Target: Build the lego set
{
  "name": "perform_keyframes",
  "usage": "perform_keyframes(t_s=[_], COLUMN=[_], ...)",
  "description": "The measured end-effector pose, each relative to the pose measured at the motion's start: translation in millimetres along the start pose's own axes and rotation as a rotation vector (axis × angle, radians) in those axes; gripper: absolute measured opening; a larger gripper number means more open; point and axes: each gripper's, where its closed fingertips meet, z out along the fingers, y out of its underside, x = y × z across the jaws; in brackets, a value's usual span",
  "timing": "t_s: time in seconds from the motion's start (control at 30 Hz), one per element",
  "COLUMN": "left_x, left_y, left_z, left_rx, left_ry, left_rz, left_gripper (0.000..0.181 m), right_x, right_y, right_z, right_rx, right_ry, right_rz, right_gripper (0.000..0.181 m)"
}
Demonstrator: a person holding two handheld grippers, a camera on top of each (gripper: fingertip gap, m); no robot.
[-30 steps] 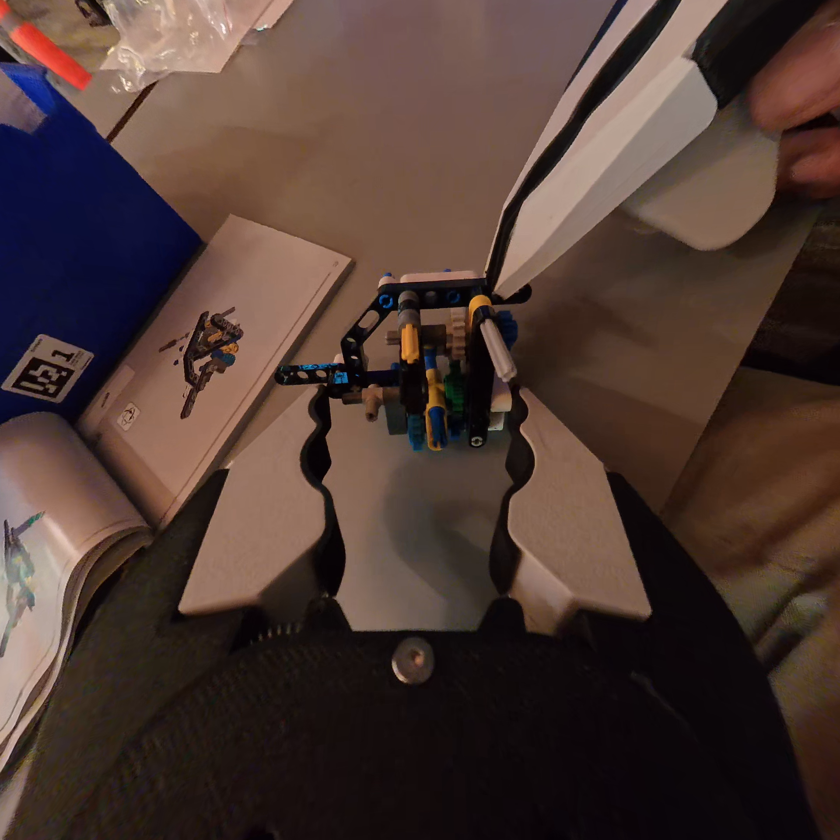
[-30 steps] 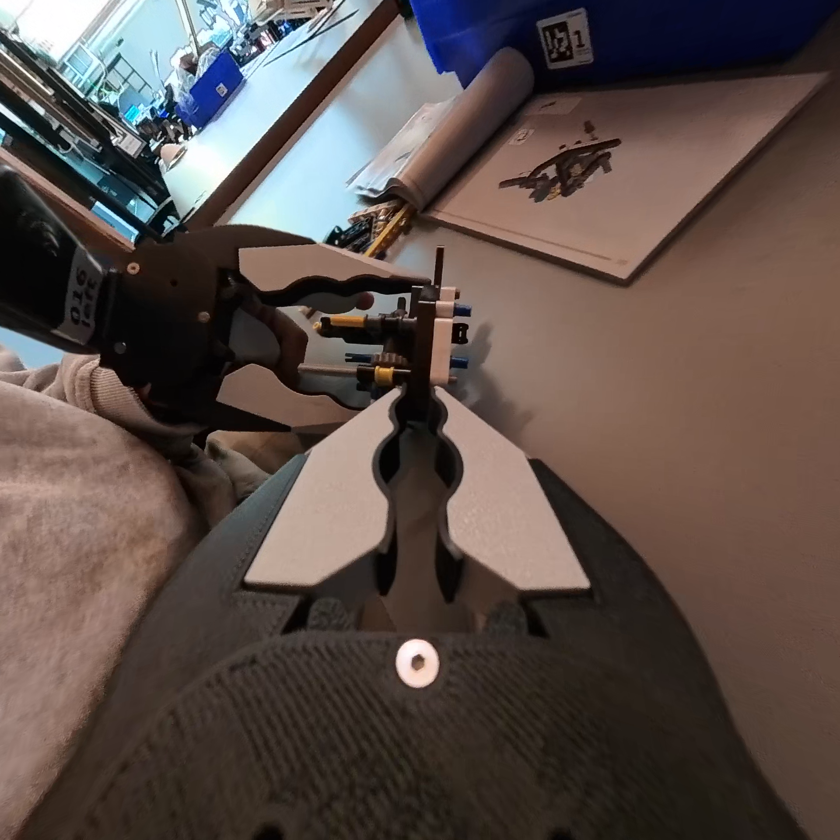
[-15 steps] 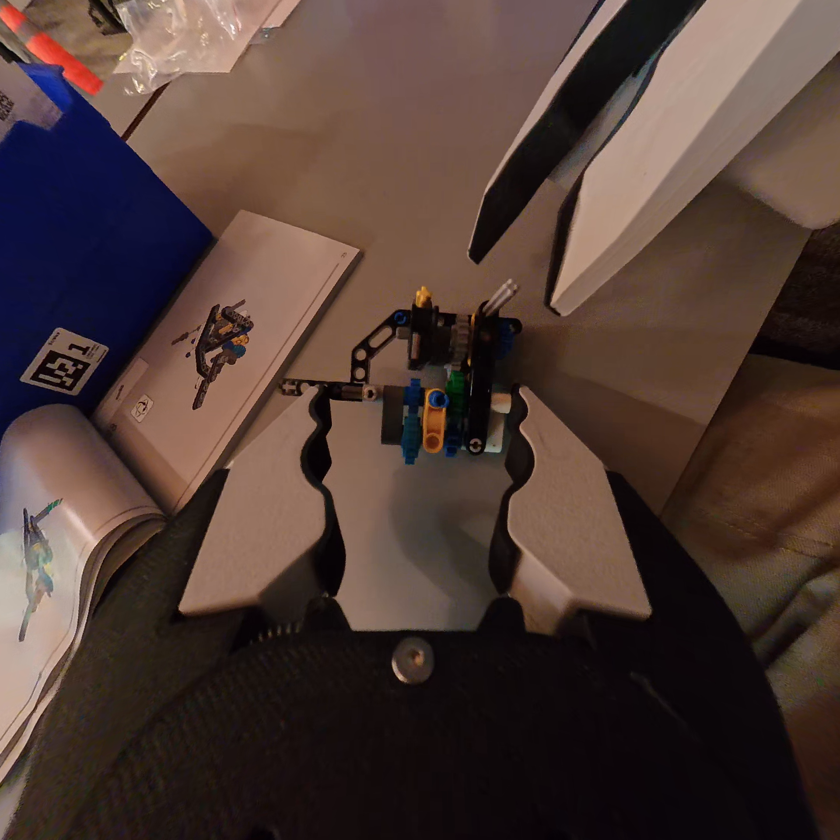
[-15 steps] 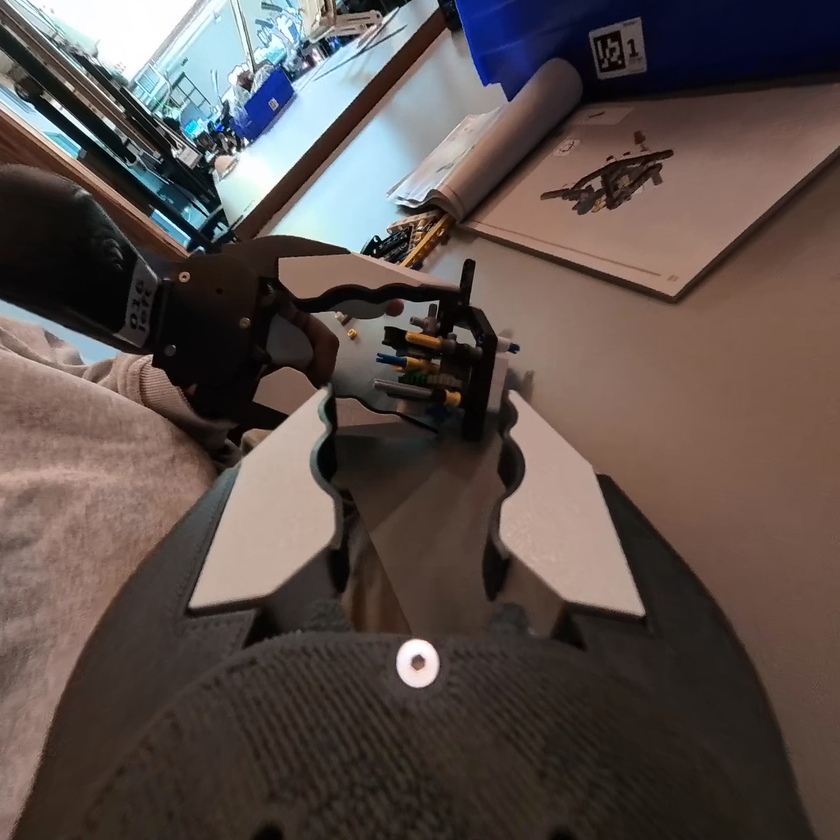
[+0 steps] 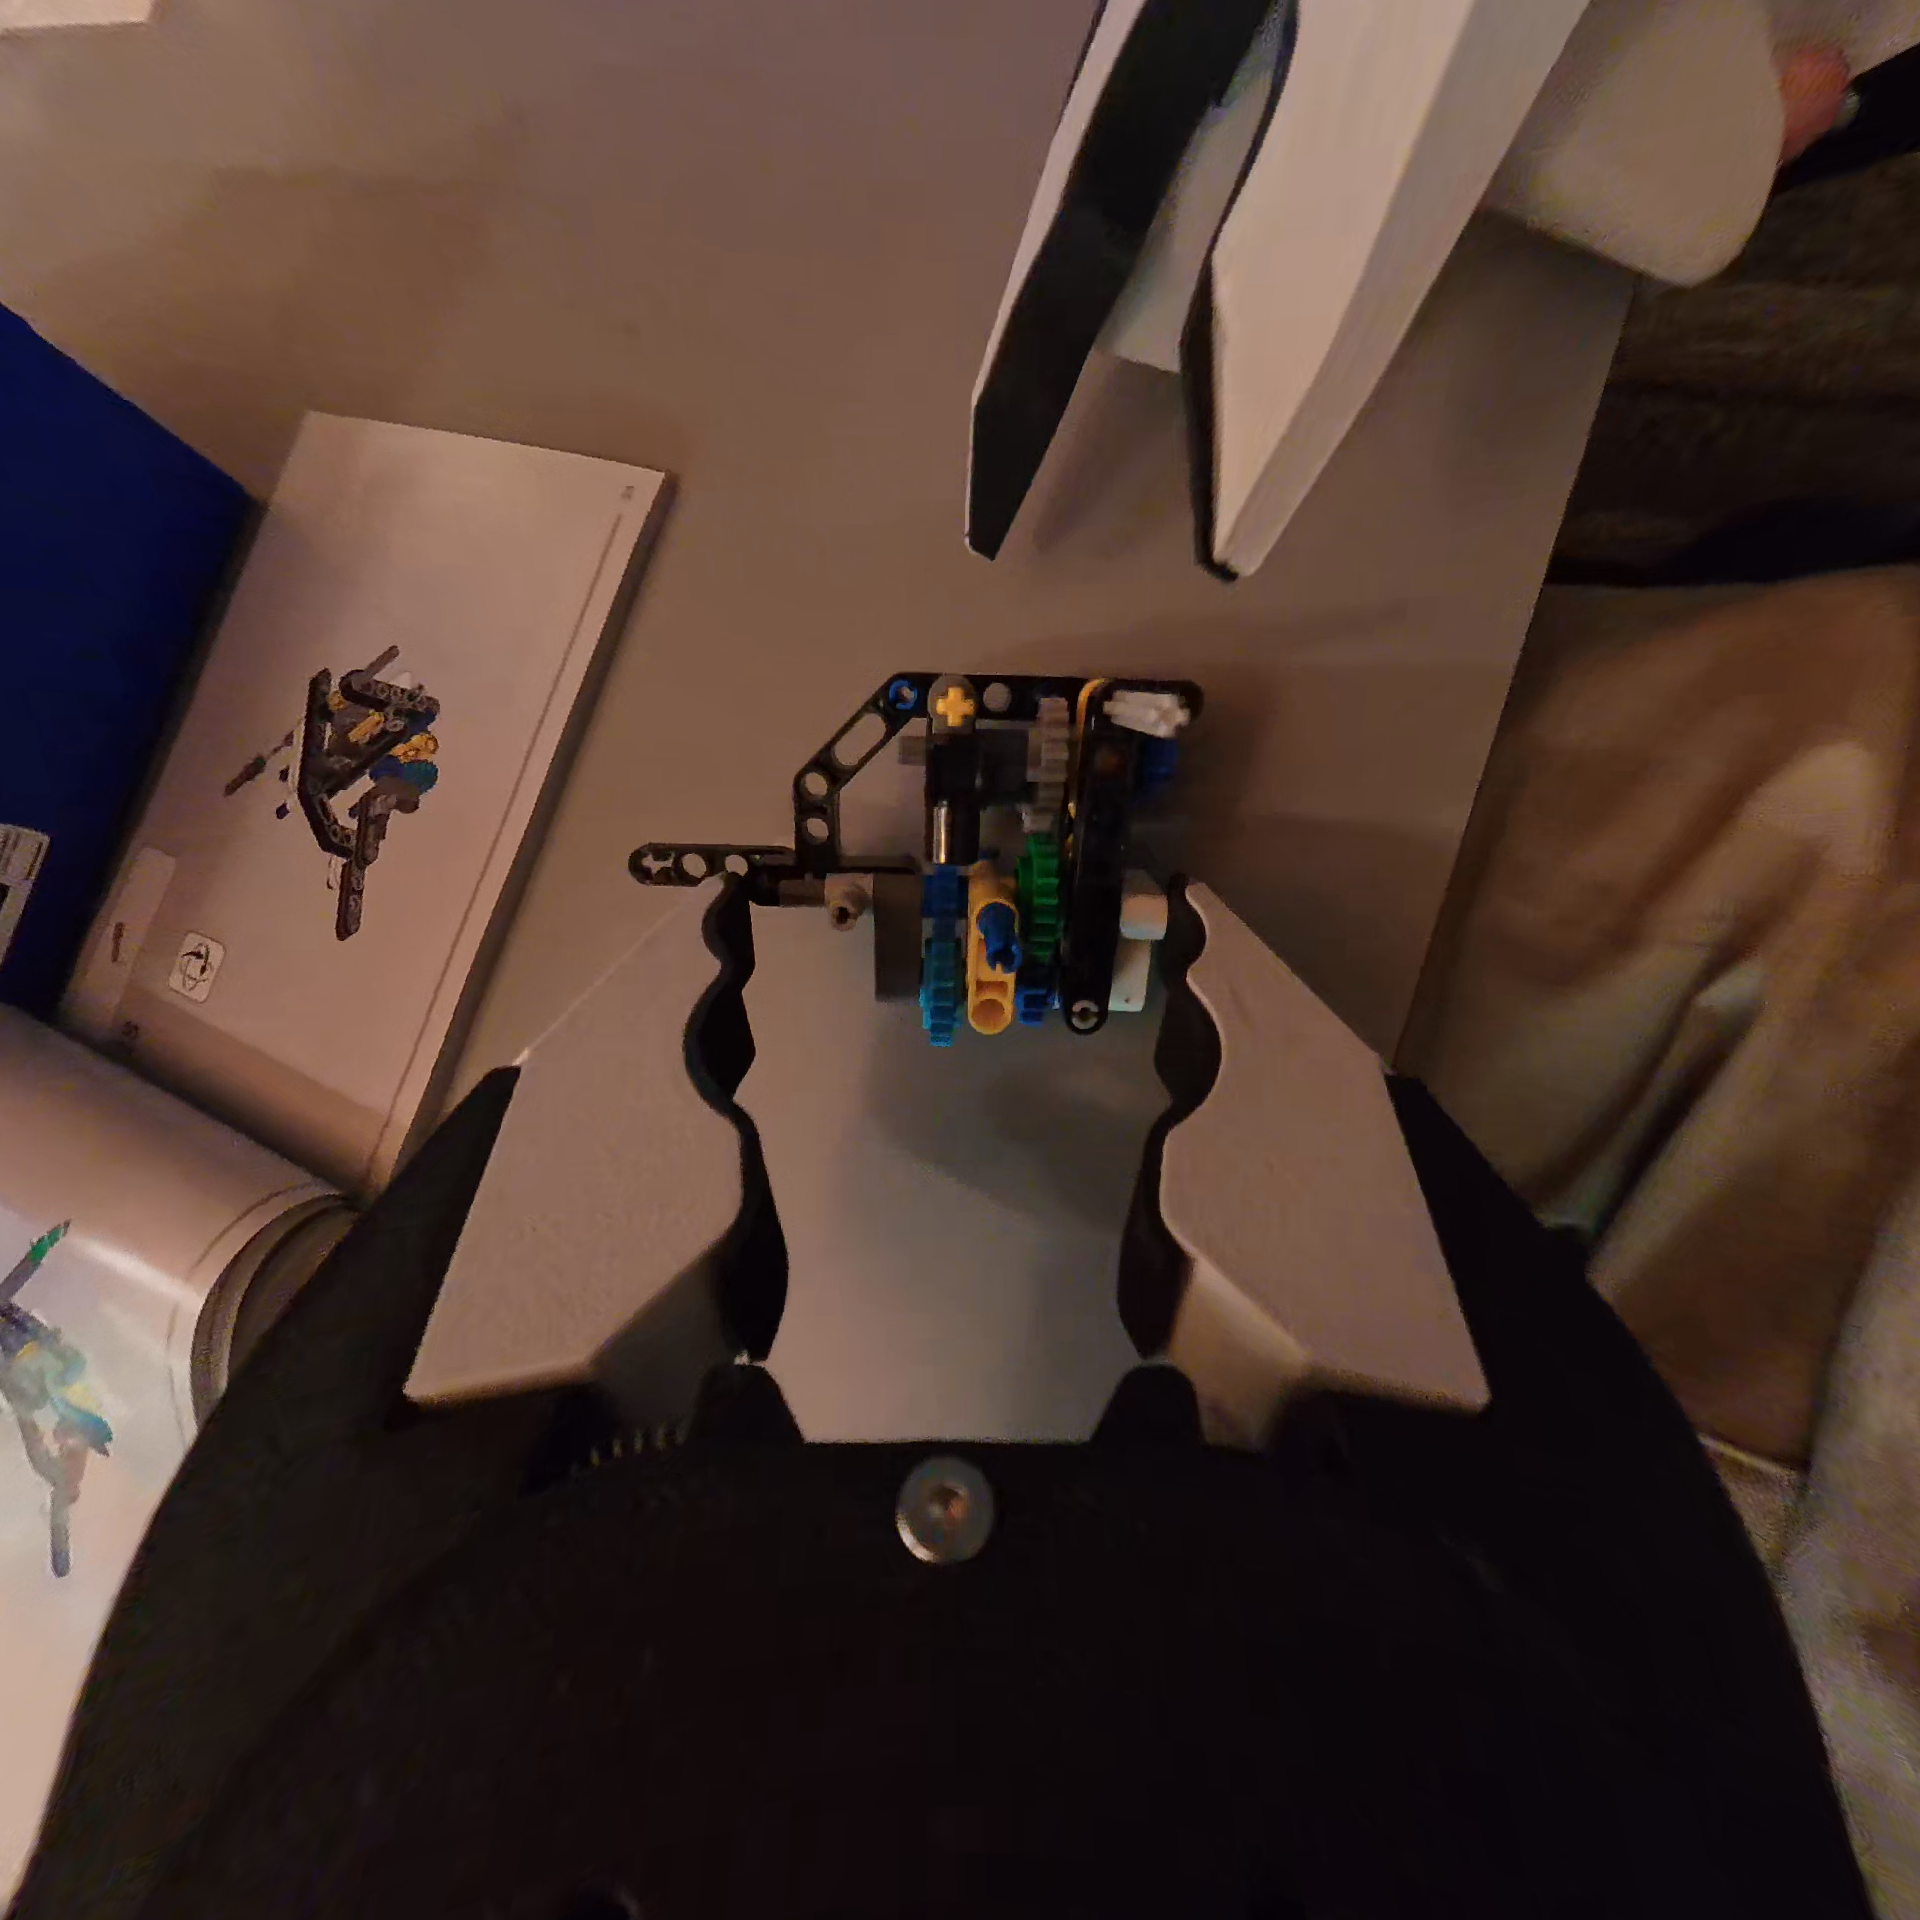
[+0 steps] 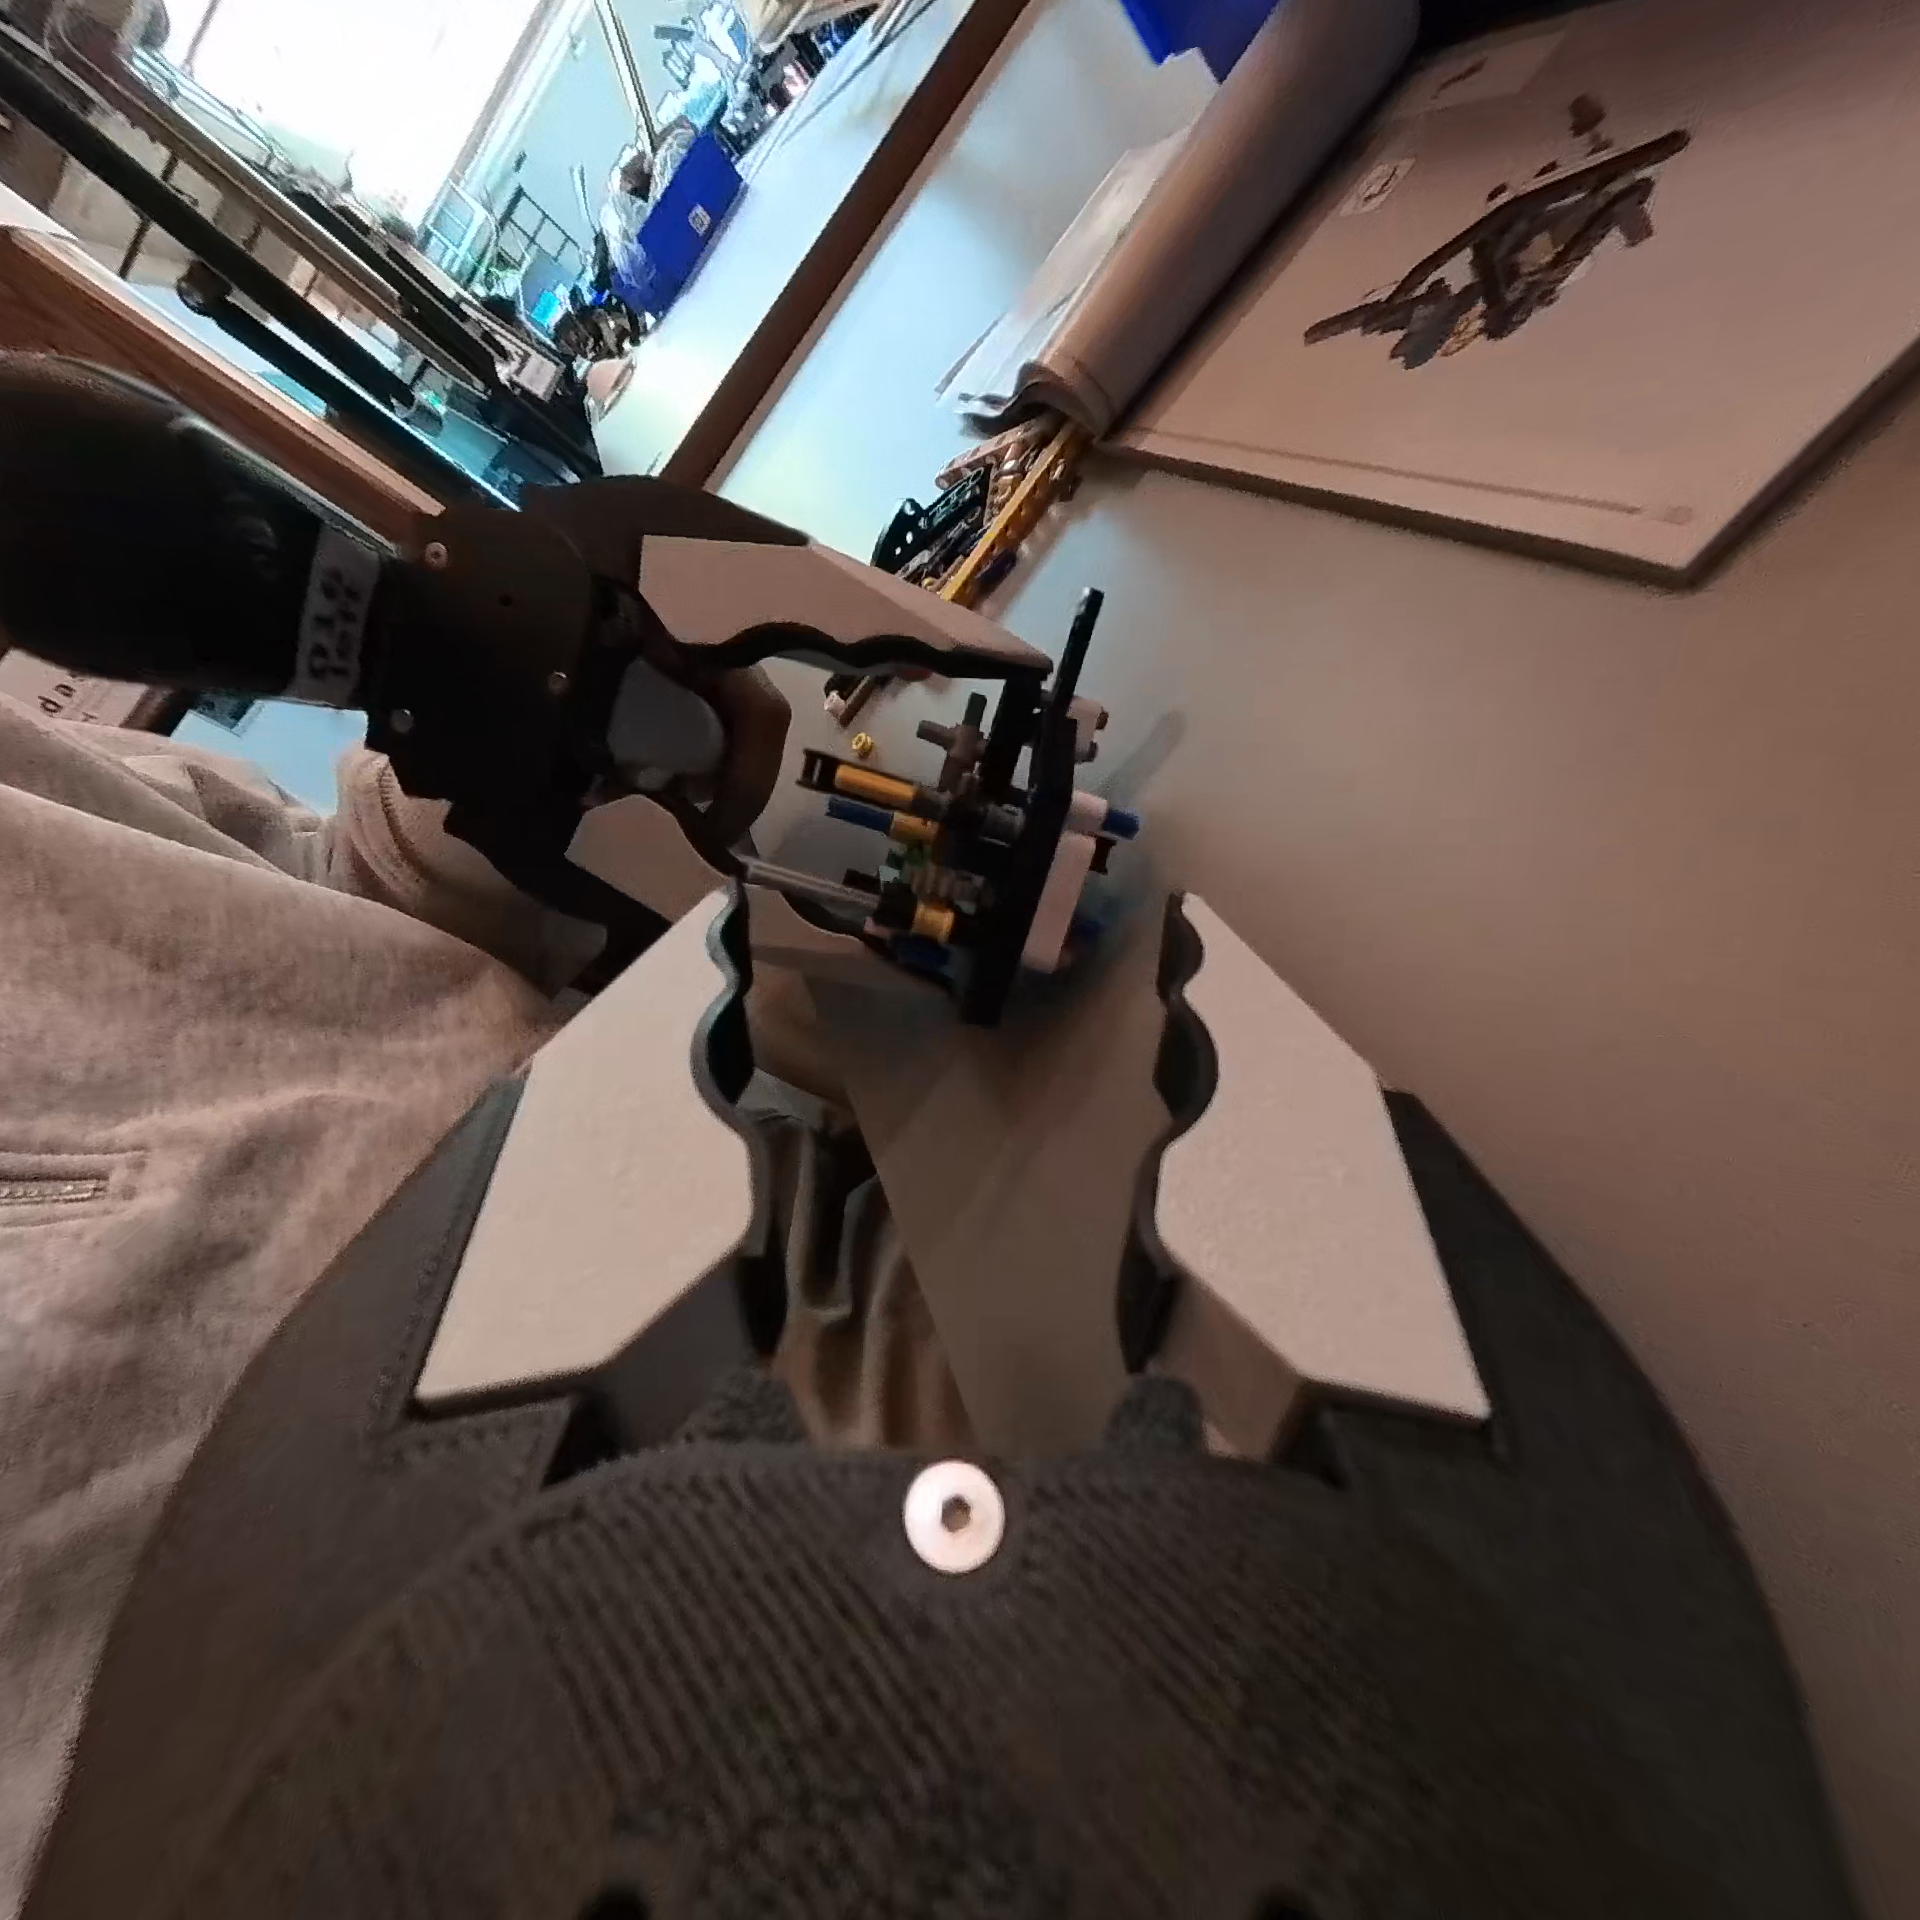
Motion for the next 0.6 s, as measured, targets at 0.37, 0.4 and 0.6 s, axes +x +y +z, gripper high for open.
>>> perform_keyframes(t_s=[0.37, 0.4, 0.6], left_x=[2, 2, 1], left_y=[0, 1, 0], left_z=[0, 1, 1], left_rx=[0.032, 0.035, 0.036], left_ry=[0.028, 0.038, 0.045], left_rz=[0.001, -0.005, 0.021], left_gripper=[0.079, 0.079, 0.079], right_x=[-7, -8, -12], right_y=[7, 8, 8], right_z=[20, 20, 20], right_rx=[-0.061, -0.066, -0.072], right_ry=[-0.004, -0.022, -0.043], right_rz=[0.025, 0.026, 0.022], right_gripper=[0.08, 0.079, 0.077])
